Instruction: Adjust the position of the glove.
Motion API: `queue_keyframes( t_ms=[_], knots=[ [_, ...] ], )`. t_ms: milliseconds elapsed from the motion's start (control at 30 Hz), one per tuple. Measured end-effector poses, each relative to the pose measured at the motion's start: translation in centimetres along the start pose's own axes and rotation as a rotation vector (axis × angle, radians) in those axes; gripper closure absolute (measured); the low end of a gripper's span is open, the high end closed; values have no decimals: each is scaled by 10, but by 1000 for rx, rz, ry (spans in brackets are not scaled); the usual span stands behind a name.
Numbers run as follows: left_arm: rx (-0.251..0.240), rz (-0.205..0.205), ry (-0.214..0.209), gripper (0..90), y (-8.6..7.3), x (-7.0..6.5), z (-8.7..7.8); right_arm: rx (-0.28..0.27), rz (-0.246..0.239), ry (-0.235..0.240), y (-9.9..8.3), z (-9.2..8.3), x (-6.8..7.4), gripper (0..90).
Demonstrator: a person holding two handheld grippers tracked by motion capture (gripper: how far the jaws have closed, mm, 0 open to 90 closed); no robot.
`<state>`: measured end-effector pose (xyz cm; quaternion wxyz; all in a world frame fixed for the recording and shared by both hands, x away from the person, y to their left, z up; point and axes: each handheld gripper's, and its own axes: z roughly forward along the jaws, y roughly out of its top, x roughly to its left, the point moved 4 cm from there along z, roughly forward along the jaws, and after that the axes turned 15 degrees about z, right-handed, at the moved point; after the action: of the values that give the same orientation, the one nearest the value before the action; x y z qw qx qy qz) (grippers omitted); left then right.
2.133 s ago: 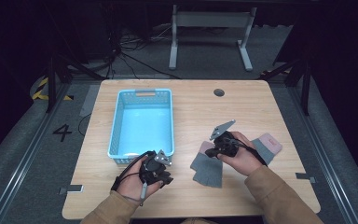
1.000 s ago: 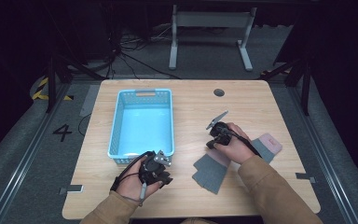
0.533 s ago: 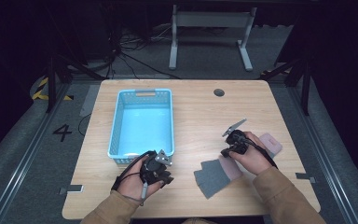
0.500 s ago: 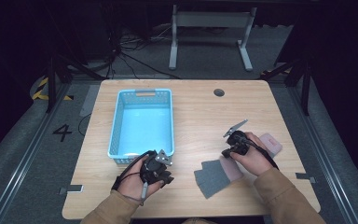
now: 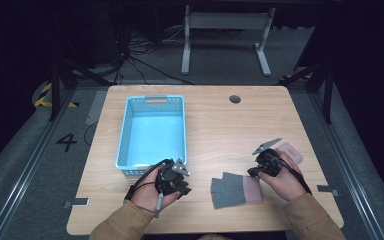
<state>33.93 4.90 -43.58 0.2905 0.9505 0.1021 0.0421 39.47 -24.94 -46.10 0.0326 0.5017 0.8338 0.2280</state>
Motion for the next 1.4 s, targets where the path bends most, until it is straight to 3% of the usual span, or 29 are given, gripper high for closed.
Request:
queue_keyframes(
  t_ms=[100, 267, 467, 600, 933, 1400],
  knots=[
    [-9, -4, 4, 755, 0, 1, -1, -18, -3, 10, 0, -2, 1, 900],
    [-20, -6, 9, 754, 0, 2, -3, -107, -13, 26, 0, -18, -2, 900],
    [-30, 0, 12, 752, 2, 2, -4, -154, 14, 11, -9, -44, -18, 900],
    [-35, 8, 12, 750, 5, 3, -5, -140, 16, -7, -21, -51, -31, 900],
    [-40, 27, 0, 743, 12, 5, -3, -31, 69, -53, -46, -54, -57, 900],
    [-35, 38, -11, 742, 16, 6, 1, 50, 85, -44, -60, -39, -67, 900]
  ],
)
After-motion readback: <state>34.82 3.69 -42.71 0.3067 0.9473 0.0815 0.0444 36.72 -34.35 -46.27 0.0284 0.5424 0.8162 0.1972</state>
